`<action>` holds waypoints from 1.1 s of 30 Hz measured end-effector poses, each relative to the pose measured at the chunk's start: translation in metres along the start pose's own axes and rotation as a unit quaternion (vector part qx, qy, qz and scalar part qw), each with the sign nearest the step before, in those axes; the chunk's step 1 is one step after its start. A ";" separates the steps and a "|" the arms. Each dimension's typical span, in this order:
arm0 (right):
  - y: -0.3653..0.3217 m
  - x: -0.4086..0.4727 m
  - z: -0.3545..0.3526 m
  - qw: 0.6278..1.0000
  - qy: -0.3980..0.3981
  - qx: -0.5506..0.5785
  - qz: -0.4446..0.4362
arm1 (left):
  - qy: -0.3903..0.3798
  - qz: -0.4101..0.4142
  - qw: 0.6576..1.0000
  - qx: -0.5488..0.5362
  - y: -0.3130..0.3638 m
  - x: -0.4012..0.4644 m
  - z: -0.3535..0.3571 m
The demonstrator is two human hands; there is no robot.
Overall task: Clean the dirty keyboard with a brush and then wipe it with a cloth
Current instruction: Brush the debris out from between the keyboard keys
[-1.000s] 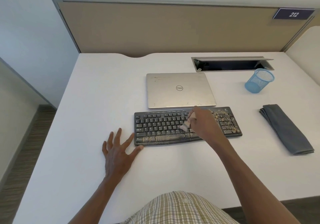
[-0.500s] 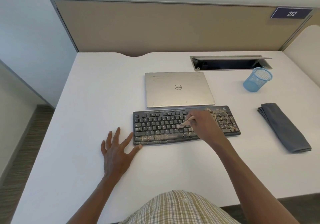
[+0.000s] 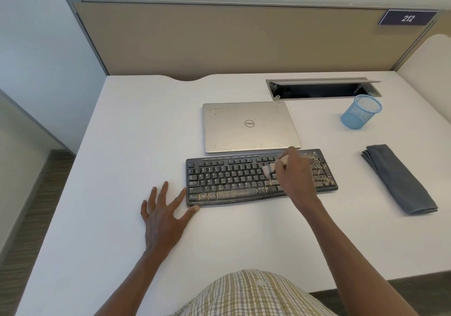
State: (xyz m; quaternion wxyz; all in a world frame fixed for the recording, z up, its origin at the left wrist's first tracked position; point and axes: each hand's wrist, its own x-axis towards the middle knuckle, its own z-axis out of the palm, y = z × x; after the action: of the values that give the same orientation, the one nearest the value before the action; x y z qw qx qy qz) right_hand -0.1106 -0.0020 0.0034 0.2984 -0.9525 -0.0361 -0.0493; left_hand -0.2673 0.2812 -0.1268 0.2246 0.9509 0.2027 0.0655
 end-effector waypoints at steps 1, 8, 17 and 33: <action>0.002 -0.001 0.001 1.000 -0.016 -0.009 0.005 | 0.000 0.000 1.000 0.000 0.000 0.000 0.000; -0.002 0.005 0.001 1.000 -0.015 -0.014 -0.014 | 0.002 0.002 1.000 -0.003 0.001 -0.001 -0.002; 0.000 0.003 0.000 0.997 -0.039 -0.054 -0.034 | 0.007 0.002 1.000 -0.012 0.002 -0.001 -0.002; 0.001 0.007 -0.002 0.997 -0.060 -0.031 -0.029 | 0.005 0.003 1.000 -0.011 0.002 -0.001 -0.003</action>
State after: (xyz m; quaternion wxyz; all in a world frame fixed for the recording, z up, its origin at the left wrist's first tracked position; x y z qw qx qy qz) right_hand -0.1042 -0.0038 0.0057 0.2642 -0.9612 -0.0796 -0.0013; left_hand -0.2682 0.2805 -0.1237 0.2334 0.9488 0.2000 0.0735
